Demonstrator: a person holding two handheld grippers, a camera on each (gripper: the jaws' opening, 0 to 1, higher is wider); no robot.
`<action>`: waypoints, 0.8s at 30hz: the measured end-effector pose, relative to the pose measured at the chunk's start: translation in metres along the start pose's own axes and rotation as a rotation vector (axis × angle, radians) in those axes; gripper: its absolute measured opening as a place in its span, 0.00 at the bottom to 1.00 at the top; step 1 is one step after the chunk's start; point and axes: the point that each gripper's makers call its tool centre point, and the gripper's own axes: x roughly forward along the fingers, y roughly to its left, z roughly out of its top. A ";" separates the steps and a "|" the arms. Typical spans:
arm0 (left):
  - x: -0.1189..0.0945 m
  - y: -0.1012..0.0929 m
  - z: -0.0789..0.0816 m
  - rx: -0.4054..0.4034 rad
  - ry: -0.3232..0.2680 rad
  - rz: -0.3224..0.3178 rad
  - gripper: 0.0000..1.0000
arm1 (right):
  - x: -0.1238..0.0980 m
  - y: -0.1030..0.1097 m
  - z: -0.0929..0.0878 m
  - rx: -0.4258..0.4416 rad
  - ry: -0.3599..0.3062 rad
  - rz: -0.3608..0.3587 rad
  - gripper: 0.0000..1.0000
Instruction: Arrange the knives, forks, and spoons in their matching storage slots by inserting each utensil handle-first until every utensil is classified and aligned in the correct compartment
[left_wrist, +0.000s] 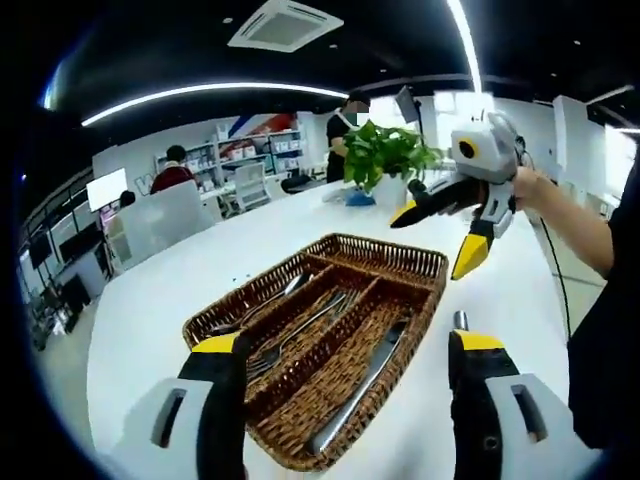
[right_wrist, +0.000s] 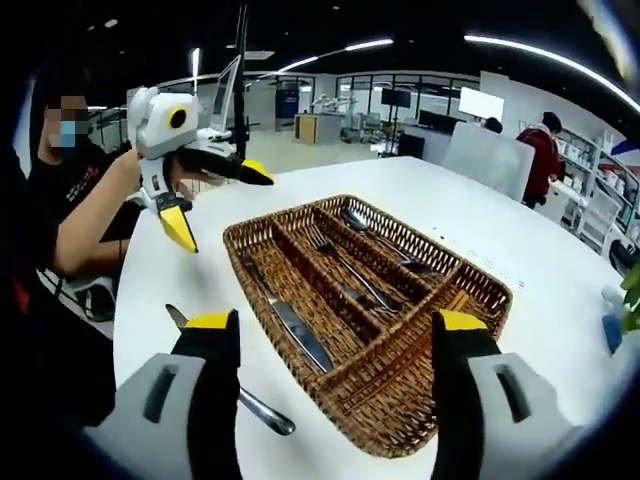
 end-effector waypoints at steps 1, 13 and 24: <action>-0.006 0.001 -0.001 -0.008 -0.018 0.030 0.87 | -0.004 0.000 -0.001 0.003 -0.002 -0.010 0.82; -0.039 -0.017 -0.018 -0.039 -0.064 0.157 0.99 | -0.046 -0.004 -0.027 0.050 -0.013 -0.157 0.98; -0.053 -0.021 -0.028 -0.071 -0.068 0.195 0.99 | -0.067 0.009 -0.046 0.097 -0.033 -0.196 1.00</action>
